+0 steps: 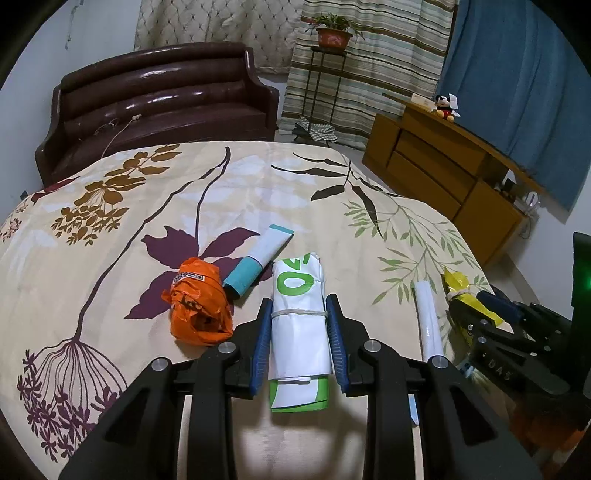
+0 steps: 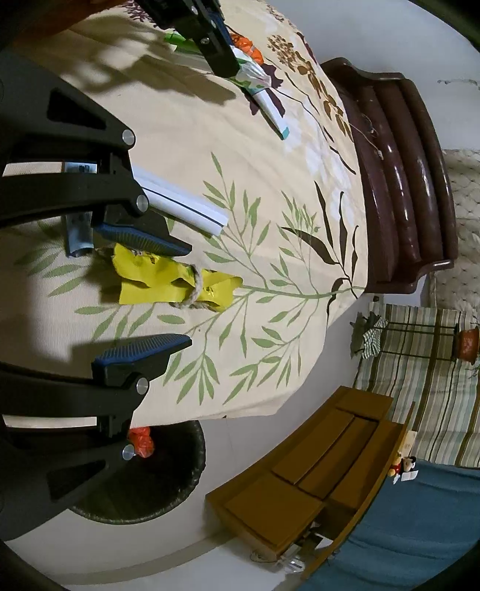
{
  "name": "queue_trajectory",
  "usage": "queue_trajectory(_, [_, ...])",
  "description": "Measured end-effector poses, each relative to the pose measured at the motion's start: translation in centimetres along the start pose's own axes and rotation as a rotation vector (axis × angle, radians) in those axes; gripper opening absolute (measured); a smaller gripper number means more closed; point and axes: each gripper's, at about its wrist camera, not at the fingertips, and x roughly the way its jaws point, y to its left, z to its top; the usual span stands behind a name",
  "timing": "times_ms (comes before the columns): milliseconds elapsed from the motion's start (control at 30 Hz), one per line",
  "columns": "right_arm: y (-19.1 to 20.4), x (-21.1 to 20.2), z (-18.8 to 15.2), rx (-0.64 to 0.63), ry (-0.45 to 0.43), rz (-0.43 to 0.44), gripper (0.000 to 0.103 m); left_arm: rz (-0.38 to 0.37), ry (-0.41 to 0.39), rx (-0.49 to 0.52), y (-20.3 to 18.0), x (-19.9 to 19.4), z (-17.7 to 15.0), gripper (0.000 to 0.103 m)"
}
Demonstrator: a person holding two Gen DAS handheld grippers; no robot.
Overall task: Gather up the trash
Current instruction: 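Grasp the yellow wrapper with the right tool while the left tool holds the paper roll, then carry both items over the black bin and open both tools to drop them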
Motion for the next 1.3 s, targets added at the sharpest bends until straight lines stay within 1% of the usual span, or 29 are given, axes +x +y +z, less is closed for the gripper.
queue_trajectory(100, [0.2, 0.2, -0.1, -0.007, 0.011, 0.002, 0.043, 0.001, 0.002, 0.000, 0.0, 0.0, 0.0, 0.030])
queue_trajectory(133, [0.2, 0.3, -0.1, -0.010, 0.013, 0.002, 0.041, 0.000, 0.002, -0.001, 0.0, 0.0, 0.0, 0.030])
queue_trajectory(200, [0.3, 0.3, -0.1, -0.016, 0.018, 0.007, 0.033, 0.002, 0.003, -0.001, -0.1, 0.1, -0.1, 0.030])
queue_trajectory(233, [0.3, 0.3, -0.2, -0.020, 0.019, 0.008, 0.025, 0.004, 0.001, -0.001, -0.1, 0.0, -0.1, 0.030])
queue_trajectory(467, [-0.1, -0.5, -0.4, -0.006, -0.012, 0.013, 0.023, 0.008, -0.002, -0.001, -0.3, 0.1, -0.3, 0.030])
queue_trajectory(600, [-1.2, -1.6, -0.7, 0.013, -0.039, 0.009, 0.023, 0.001, -0.011, 0.009, -1.2, -0.2, -0.5, 0.030])
queue_trajectory(767, [-3.7, -3.4, -1.4, 0.052, -0.078, -0.009, 0.023, -0.029, -0.024, 0.031, -3.6, -0.5, -0.6, 0.030])
queue_trajectory(900, [-6.6, -4.7, -2.2, 0.095, -0.101, -0.043, 0.023, -0.051, -0.026, 0.057, -6.1, -0.4, -0.7, 0.030])
queue_trajectory(1033, [-9.4, -5.4, -3.0, 0.133, -0.112, -0.085, 0.023, -0.093, -0.016, 0.090, -9.2, 0.1, -0.8, 0.030])
queue_trajectory(1167, [-12.5, -6.0, -4.0, 0.174, -0.120, -0.132, 0.023, -0.113, -0.021, 0.137, -12.3, 0.4, -1.1, 0.030])
queue_trajectory(1300, [-15.0, -6.1, -4.9, 0.209, -0.120, -0.161, 0.023, -0.135, -0.020, 0.182, -15.1, 0.8, -1.3, 0.030])
